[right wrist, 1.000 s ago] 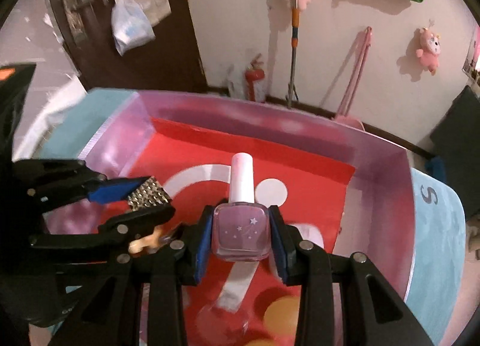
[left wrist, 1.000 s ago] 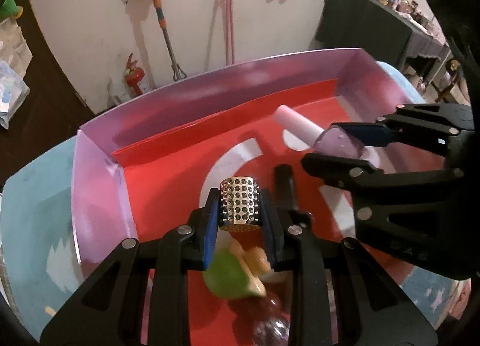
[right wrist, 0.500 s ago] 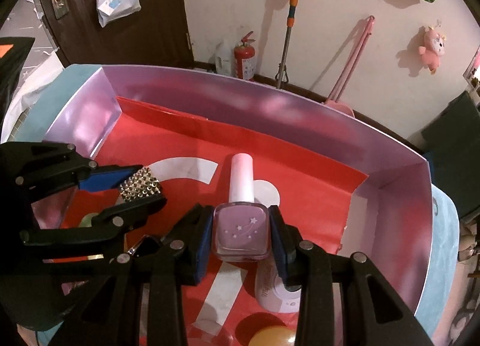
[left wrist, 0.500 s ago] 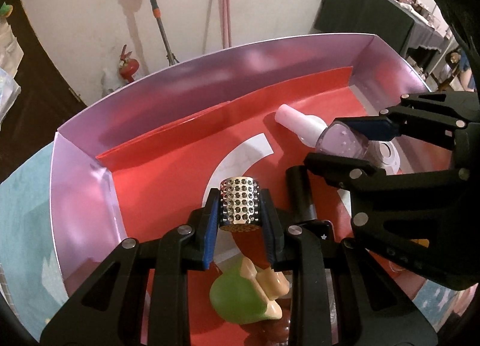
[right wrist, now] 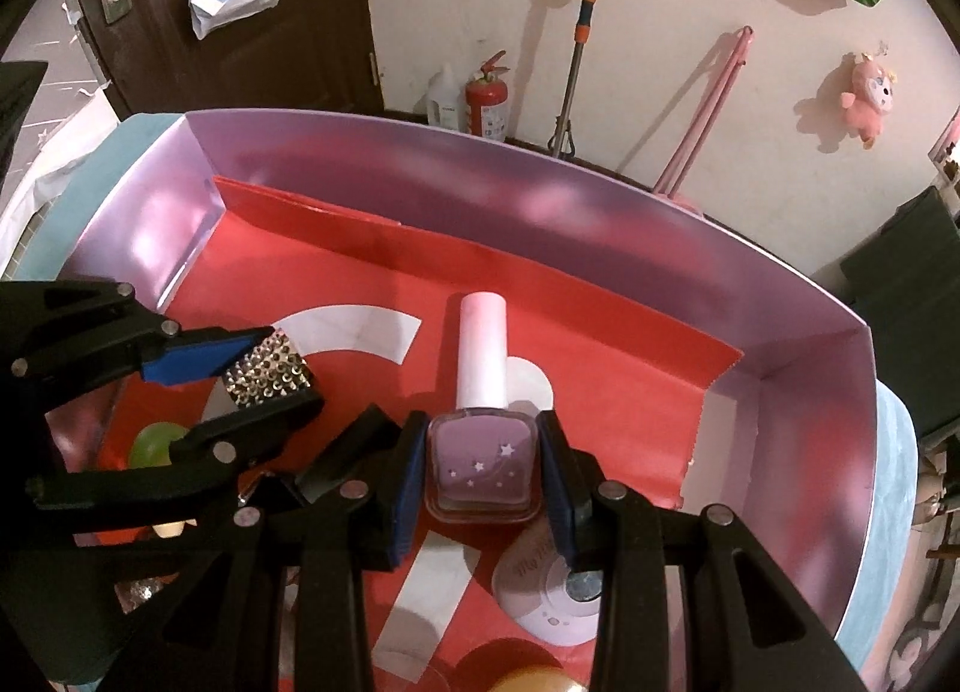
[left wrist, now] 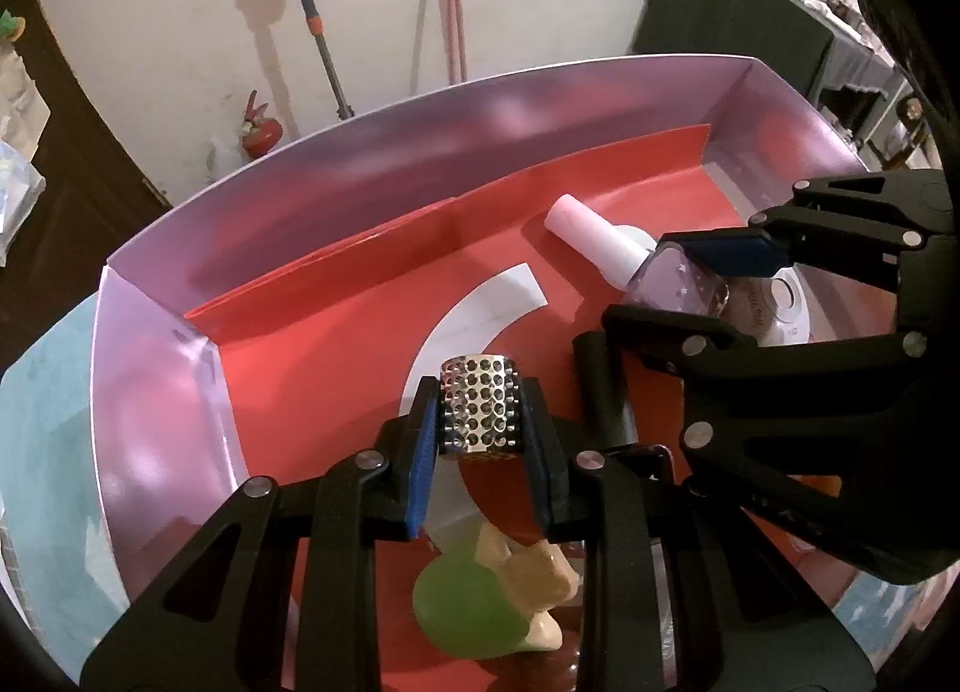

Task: Organize rigid objects
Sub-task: 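Carry the studded cylinder and lilac nail polish into the pink box, then open both tools to release the cylinder and polish in the box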

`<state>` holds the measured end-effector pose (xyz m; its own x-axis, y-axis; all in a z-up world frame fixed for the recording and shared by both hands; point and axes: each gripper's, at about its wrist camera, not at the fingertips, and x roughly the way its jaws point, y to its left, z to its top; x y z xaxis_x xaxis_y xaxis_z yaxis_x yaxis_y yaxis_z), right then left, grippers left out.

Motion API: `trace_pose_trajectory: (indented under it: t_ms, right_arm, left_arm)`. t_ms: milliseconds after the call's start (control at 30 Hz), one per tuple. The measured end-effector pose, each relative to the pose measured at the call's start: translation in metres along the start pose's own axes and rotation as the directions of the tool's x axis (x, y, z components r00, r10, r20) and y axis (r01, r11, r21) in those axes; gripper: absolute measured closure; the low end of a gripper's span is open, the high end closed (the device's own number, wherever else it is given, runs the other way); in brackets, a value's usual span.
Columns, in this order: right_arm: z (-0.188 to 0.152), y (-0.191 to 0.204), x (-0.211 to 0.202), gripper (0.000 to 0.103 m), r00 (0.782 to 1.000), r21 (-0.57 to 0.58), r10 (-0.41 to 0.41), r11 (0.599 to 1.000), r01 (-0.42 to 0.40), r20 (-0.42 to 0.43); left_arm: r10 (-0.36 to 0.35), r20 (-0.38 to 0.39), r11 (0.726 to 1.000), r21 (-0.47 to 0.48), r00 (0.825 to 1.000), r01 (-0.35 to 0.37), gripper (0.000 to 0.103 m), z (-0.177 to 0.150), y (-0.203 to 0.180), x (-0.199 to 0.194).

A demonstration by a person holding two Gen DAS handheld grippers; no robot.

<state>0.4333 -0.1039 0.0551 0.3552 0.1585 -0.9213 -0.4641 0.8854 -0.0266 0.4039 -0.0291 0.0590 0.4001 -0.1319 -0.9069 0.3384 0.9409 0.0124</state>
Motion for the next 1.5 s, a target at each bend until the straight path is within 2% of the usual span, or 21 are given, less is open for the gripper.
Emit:
trace_pose_trajectory:
  t_ms: [833, 1000, 1100, 1167, 1233, 1367, 1500]
  right_arm:
    - [-0.001, 0.000, 0.001, 0.064, 1.000, 0.003, 0.005, 1.000, -0.005, -0.009]
    - [-0.003, -0.001, 0.001, 0.060, 1.000, 0.008, 0.002, 1.000, -0.002, -0.004]
    - [-0.005, -0.002, 0.000, 0.058, 1.000, 0.014, 0.002, 1.000, -0.002, -0.002]
    - [-0.006, -0.004, -0.001, 0.057, 1.000, 0.019, 0.006, 1.000, -0.006, -0.002]
    - [-0.008, -0.006, -0.003, 0.057, 1.000, 0.021, -0.004, 1.000, 0.004, -0.001]
    - [-0.009, -0.011, -0.011, 0.052, 1.000, 0.040, 0.010, 0.999, -0.011, 0.014]
    - [-0.011, -0.011, -0.023, 0.050, 1.000, 0.037, -0.001, 0.999, 0.000, 0.031]
  left_arm:
    - [-0.011, -0.004, 1.000, -0.013, 1.000, 0.011, 0.078, 0.000, 0.005, 0.001]
    - [-0.026, 0.000, 0.999, -0.029, 1.000, 0.026, 0.077, 0.002, 0.010, -0.001]
    - [-0.016, 0.013, 0.999, -0.033, 1.000, 0.016, 0.071, 0.003, 0.012, -0.003]
    - [-0.004, 0.028, 0.999, -0.046, 1.000, 0.005, 0.052, 0.003, 0.015, -0.006]
    - [0.015, 0.046, 0.999, -0.052, 0.999, -0.012, 0.045, 0.002, 0.019, -0.009]
    - [-0.012, 0.056, 0.997, -0.081, 0.998, 0.016, 0.043, 0.003, 0.026, -0.015]
    - [-0.005, 0.076, 0.996, -0.084, 0.997, 0.011, 0.042, 0.001, 0.026, -0.025]
